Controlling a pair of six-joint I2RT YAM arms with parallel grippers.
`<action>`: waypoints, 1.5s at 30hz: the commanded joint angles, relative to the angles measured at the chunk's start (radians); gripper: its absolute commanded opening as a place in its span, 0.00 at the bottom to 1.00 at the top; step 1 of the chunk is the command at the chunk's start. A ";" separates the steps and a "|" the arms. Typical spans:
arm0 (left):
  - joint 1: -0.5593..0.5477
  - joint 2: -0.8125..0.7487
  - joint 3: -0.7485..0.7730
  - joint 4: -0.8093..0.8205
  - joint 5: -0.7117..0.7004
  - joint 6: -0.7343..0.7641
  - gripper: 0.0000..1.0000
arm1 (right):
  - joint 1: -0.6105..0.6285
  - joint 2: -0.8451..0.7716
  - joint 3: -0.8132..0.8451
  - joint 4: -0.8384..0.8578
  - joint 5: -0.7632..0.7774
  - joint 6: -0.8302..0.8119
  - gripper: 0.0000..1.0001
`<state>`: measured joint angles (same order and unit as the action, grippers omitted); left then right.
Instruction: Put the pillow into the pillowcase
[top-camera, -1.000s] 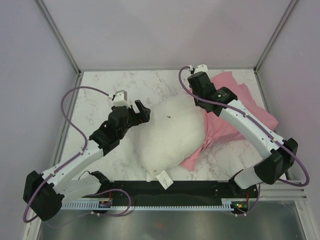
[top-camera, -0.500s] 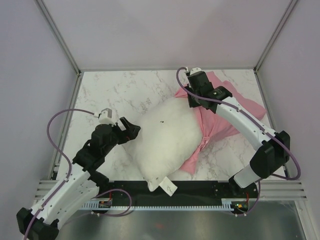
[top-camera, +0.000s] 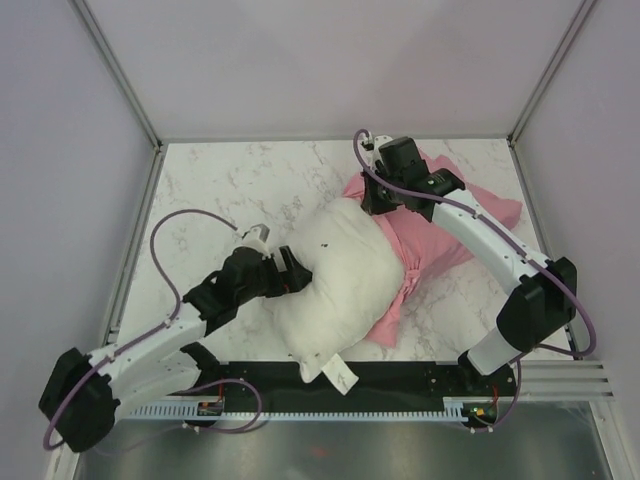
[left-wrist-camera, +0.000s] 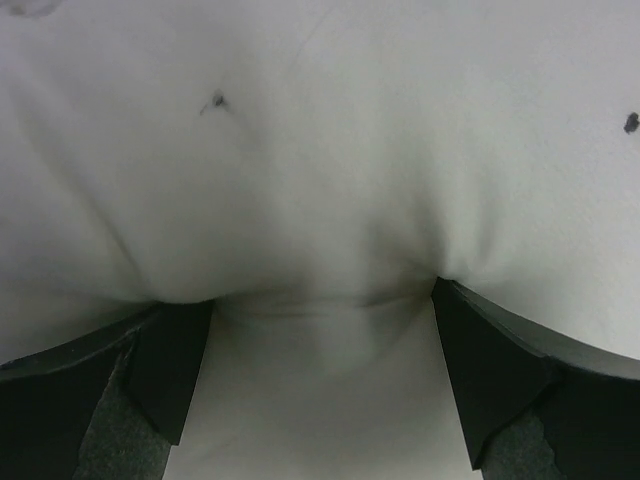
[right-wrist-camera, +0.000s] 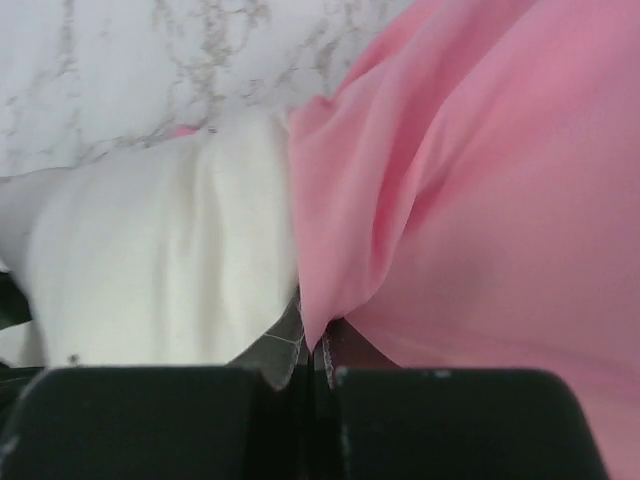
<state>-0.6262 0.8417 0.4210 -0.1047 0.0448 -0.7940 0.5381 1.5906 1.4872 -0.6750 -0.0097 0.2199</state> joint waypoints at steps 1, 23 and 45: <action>-0.156 0.209 0.142 0.263 -0.104 0.012 1.00 | 0.022 -0.050 -0.017 0.135 -0.438 0.114 0.00; -0.214 0.508 0.490 0.255 -0.500 0.047 1.00 | 0.123 -0.372 -0.427 0.391 -0.743 0.375 0.00; -0.048 -0.003 0.383 -0.349 -0.257 0.225 1.00 | -0.124 -0.365 -0.392 0.290 -0.486 0.305 0.00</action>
<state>-0.7509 0.8463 0.8944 -0.3260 -0.3447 -0.5858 0.4252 1.2037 0.9970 -0.3939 -0.5316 0.5438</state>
